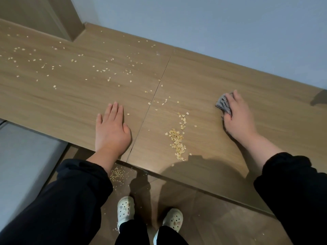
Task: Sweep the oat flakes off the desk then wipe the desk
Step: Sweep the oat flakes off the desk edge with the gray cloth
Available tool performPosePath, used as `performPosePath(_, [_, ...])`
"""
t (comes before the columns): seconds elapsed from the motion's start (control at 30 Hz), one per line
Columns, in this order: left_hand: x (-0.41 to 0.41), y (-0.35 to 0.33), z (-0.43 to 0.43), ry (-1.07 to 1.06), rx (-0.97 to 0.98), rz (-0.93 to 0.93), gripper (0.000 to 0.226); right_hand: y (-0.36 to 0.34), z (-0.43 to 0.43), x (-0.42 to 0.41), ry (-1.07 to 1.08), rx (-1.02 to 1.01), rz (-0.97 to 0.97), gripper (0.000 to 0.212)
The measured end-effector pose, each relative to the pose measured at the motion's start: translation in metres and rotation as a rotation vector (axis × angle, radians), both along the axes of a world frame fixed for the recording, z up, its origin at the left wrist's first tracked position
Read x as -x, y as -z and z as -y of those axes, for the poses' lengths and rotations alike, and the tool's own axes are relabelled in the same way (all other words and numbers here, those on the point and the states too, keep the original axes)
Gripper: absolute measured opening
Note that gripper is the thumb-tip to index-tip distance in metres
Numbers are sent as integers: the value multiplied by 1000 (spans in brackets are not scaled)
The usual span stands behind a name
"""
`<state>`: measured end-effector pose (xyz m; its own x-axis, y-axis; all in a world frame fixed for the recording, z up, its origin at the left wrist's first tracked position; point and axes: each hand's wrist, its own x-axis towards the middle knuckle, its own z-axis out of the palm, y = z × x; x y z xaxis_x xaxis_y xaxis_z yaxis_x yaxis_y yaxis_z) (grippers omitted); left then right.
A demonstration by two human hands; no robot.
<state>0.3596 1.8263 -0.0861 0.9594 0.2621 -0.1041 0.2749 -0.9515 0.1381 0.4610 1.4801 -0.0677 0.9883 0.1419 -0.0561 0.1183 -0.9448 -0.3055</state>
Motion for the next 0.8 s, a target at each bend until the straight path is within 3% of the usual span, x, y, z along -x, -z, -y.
performPosePath(0.3, [0, -1, 0, 7, 7, -6, 60, -3, -108, 51, -192, -323, -124, 68])
performPosePath(0.47, [0, -1, -1, 10, 17, -21, 61, -33, -64, 54, 197, -692, -233, 60])
performPosePath(0.63, [0, -2, -2, 27, 15, -36, 61, -28, 0, 98, 432, -540, -133, 58])
performPosePath(0.8, [1, -9, -6, 100, 84, -37, 61, -3, -14, 136, 506, -334, -76, 62])
